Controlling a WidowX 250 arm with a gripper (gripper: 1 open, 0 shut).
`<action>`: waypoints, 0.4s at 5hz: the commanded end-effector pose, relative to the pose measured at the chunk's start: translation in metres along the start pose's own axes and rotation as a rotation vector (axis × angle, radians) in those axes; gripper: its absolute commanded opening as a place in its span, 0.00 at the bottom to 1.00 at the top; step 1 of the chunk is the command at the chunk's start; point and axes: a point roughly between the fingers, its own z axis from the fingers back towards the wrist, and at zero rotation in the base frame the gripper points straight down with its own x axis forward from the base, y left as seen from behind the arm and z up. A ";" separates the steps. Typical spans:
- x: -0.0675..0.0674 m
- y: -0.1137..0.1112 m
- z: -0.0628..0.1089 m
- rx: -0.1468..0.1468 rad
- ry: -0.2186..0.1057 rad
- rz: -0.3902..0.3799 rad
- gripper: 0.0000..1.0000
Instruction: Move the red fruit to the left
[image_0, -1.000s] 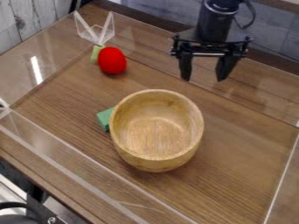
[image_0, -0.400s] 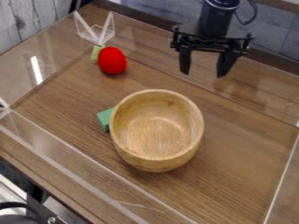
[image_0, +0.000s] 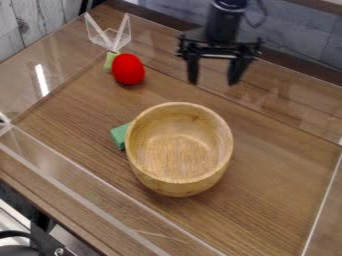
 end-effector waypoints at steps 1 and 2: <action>0.039 0.030 0.019 -0.059 -0.056 0.149 1.00; 0.066 0.066 0.011 -0.056 -0.053 0.253 1.00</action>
